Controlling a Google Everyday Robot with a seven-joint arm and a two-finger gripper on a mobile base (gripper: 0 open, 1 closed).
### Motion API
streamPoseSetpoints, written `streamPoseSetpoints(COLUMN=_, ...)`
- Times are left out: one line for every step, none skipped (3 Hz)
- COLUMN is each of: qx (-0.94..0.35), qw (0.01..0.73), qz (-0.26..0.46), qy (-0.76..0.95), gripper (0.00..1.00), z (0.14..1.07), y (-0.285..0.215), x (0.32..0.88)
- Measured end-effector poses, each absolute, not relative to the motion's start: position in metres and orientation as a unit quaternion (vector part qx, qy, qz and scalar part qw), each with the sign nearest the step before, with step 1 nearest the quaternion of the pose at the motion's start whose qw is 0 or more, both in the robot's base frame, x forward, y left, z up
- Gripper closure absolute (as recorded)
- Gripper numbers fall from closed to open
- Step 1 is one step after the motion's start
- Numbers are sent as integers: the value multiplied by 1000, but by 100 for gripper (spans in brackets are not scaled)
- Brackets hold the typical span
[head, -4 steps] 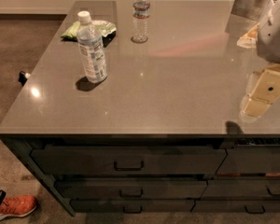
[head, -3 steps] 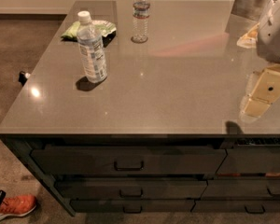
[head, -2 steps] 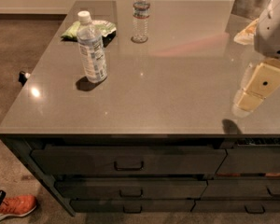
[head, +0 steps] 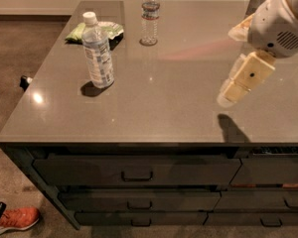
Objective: Knock blue plastic bottle over
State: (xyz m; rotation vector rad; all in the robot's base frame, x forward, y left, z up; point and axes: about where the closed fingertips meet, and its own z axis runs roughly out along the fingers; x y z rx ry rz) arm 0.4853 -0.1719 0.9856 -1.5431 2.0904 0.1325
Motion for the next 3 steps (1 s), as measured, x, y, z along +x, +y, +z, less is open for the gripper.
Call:
streamPoseSetpoints(qx=-561, qw=290, qz=80, qy=771, gripper=0, z=975, y=-153, x=509)
streamPoseSetpoints(qx=-544, qw=324, qz=105, qy=767, gripper=0, z=968, y=-131, x=533)
streamPoseSetpoints(qx=-544, qw=324, qz=105, qy=767, gripper=0, z=968, y=-131, x=533)
